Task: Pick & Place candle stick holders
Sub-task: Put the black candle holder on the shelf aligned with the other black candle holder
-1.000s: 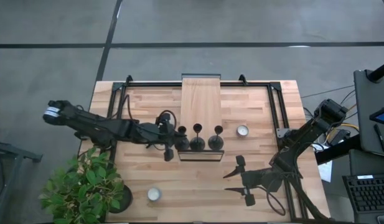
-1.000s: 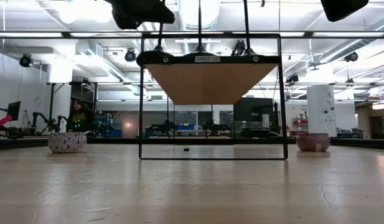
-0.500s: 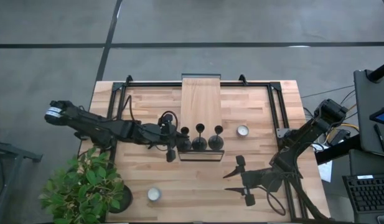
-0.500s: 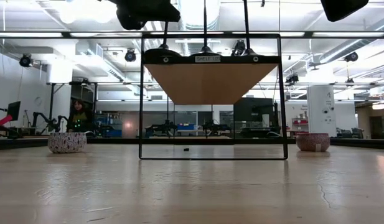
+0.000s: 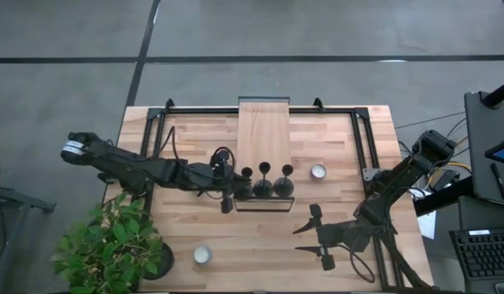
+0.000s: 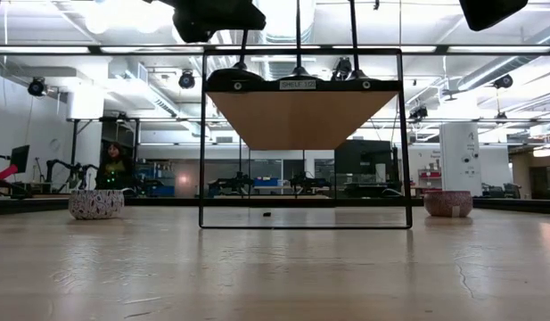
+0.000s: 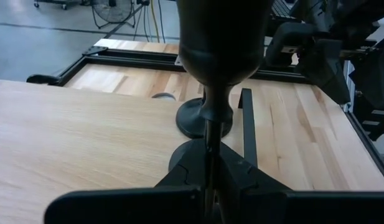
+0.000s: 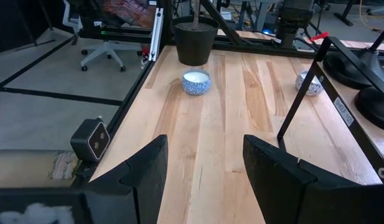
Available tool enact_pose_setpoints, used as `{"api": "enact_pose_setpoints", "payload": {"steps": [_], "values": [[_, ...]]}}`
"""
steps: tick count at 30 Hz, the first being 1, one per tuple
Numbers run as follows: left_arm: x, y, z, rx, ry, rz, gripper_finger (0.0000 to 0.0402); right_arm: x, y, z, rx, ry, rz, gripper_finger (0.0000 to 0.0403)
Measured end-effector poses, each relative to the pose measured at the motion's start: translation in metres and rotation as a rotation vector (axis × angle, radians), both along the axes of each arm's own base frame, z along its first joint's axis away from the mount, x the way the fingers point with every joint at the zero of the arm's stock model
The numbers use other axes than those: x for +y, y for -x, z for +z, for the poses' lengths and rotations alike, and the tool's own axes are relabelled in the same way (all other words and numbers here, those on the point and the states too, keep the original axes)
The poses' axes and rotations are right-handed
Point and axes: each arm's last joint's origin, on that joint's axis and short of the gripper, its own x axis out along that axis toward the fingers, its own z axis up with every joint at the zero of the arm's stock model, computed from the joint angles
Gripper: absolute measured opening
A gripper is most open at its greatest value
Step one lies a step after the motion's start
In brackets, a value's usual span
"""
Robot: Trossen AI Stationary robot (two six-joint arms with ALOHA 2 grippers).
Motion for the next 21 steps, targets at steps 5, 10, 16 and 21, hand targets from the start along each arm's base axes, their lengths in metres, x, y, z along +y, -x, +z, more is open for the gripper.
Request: {"api": "enact_pose_setpoints", "payload": {"steps": [5, 10, 16, 21], "values": [[0.0000, -0.0001, 0.0003, -0.004, 0.001, 0.000, 0.0012, 0.0000, 0.0000, 0.0000, 0.000, 0.000, 0.000, 0.0203], [0.0000, 0.0003, -0.0007, 0.004, 0.017, 0.006, 0.0020, 0.0000, 0.0000, 0.0000, 0.000, 0.001, 0.000, 0.0203], [0.0001, 0.0006, -0.0014, 0.007, 0.028, 0.019, 0.0037, 0.0000, 0.0000, 0.0000, 0.000, 0.001, 0.000, 0.0203], [0.0005, 0.0008, -0.0017, 0.010, 0.024, 0.033, 0.0063, 0.0000, 0.0000, 0.0000, 0.000, 0.001, 0.000, 0.0203]]}}
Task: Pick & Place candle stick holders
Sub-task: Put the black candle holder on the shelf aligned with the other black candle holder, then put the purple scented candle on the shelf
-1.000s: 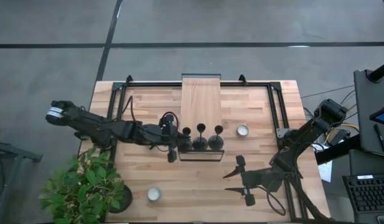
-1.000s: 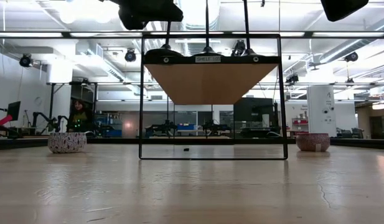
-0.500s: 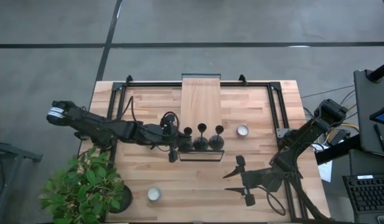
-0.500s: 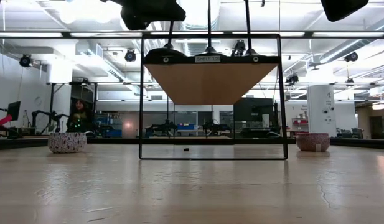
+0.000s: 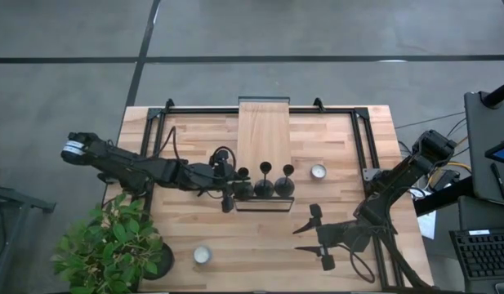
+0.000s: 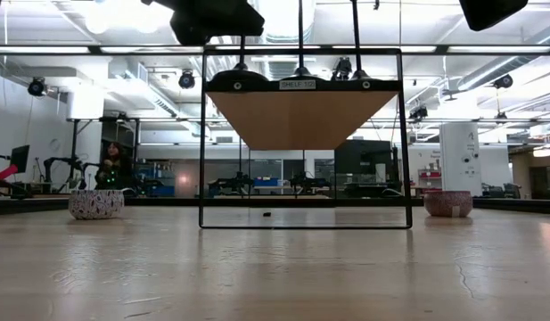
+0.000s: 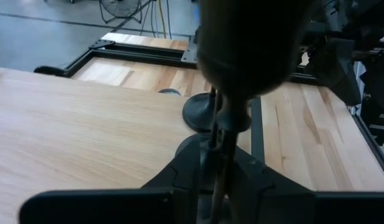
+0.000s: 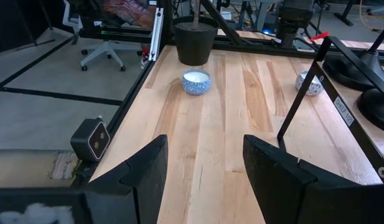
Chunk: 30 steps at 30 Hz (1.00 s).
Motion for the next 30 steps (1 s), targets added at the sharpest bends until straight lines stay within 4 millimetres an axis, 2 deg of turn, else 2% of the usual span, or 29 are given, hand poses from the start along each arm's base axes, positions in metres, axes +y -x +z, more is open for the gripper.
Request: {"api": "enact_pose_setpoints", "payload": {"steps": [16, 30], "values": [[0.000, 0.003, -0.003, 0.049, -0.002, -0.009, 0.0147, 0.000, 0.000, 0.000, 0.003, 0.006, 0.001, 0.0203], [0.001, 0.022, -0.004, 0.168, 0.025, -0.045, 0.0154, 0.000, 0.000, -0.001, 0.009, 0.008, 0.000, 0.0203]]}}
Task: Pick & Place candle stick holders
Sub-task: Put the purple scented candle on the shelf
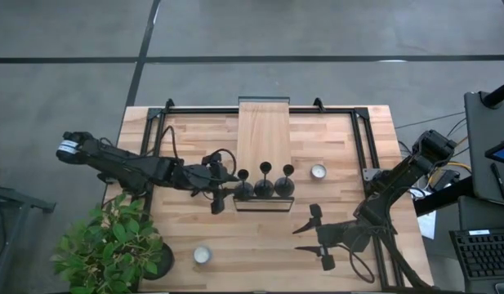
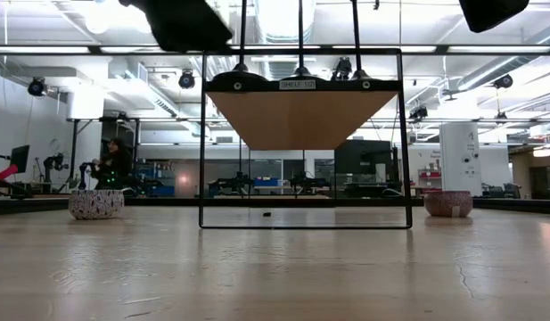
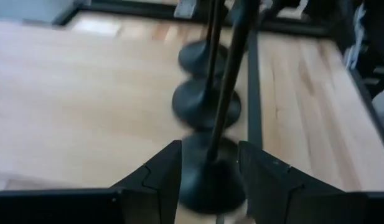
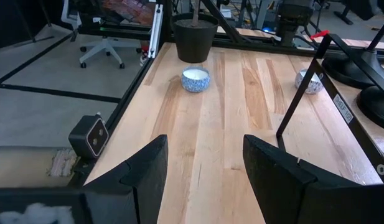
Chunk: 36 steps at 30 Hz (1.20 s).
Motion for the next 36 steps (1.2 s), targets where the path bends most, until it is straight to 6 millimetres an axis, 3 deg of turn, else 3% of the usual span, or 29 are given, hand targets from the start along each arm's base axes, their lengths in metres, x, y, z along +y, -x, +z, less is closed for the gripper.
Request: {"api": "enact_pose_setpoints", "payload": {"steps": [7, 13, 20, 24, 29, 36], "values": [[0.003, 0.015, -0.010, 0.156, 0.071, 0.083, 0.0154, -0.001, 0.000, -0.001, 0.009, -0.007, -0.015, 0.0203], [0.001, 0.023, -0.024, 0.138, 0.014, 0.297, 0.0154, -0.016, 0.010, 0.000, 0.050, -0.016, -0.233, 0.0203], [-0.008, 0.035, -0.052, -0.005, -0.023, 0.556, 0.0154, -0.046, 0.033, 0.010, 0.131, -0.114, -0.434, 0.0203], [-0.018, 0.039, -0.059, -0.194, -0.020, 0.662, 0.0154, -0.068, 0.048, 0.012, 0.191, -0.191, -0.580, 0.0203], [-0.025, 0.039, -0.055, -0.385, -0.040, 0.718, 0.0154, -0.097, 0.056, 0.010, 0.254, -0.242, -0.778, 0.0203], [-0.027, 0.033, -0.023, -0.533, -0.086, 0.667, 0.0154, -0.138, 0.046, 0.006, 0.426, -0.244, -0.935, 0.0203]]}}
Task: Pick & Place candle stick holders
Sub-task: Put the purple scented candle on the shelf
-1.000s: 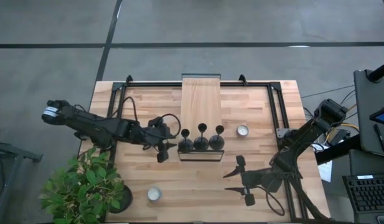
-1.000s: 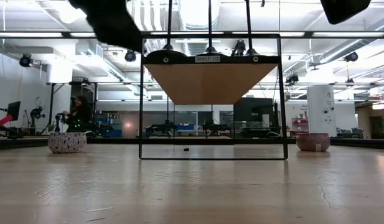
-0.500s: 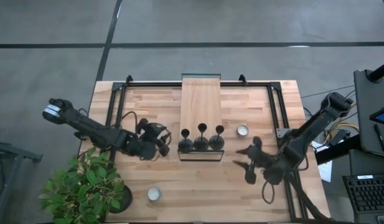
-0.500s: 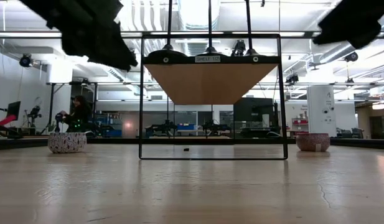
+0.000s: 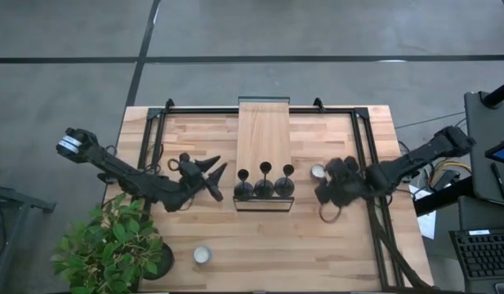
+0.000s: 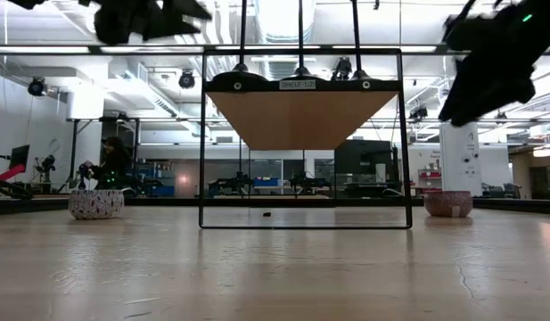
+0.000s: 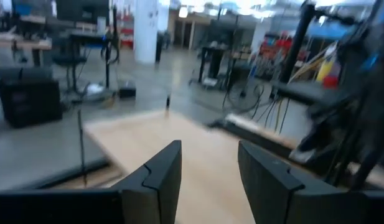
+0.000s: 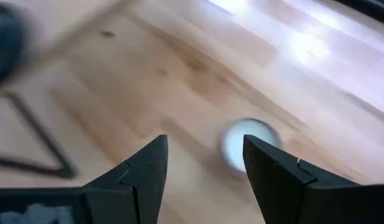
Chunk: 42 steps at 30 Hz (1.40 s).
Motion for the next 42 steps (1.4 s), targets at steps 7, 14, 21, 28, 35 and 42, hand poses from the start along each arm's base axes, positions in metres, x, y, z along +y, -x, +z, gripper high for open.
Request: {"api": "enact_pose_setpoints", "payload": {"steps": [7, 14, 21, 28, 35, 42], "values": [[-0.003, -0.002, 0.019, -0.108, -0.037, -0.160, 0.0154, -0.048, -0.005, -0.001, 0.135, -0.087, -0.085, 0.0203], [-0.006, -0.004, 0.020, -0.097, -0.091, -0.280, 0.0154, -0.086, -0.003, -0.004, 0.224, -0.124, -0.137, 0.0203], [-0.006, -0.004, 0.021, -0.090, -0.115, -0.290, 0.0154, -0.101, -0.006, -0.017, 0.314, -0.150, -0.110, 0.0203], [-0.006, -0.004, 0.021, -0.090, -0.115, -0.290, 0.0154, -0.105, -0.012, -0.043, 0.409, -0.145, -0.070, 0.0203], [-0.006, -0.004, 0.021, -0.091, -0.114, -0.289, 0.0154, -0.106, -0.016, -0.052, 0.459, -0.145, -0.050, 0.0203], [-0.006, -0.004, 0.021, -0.090, -0.114, -0.289, 0.0154, -0.106, -0.017, -0.053, 0.458, -0.143, -0.054, 0.0202]]}}
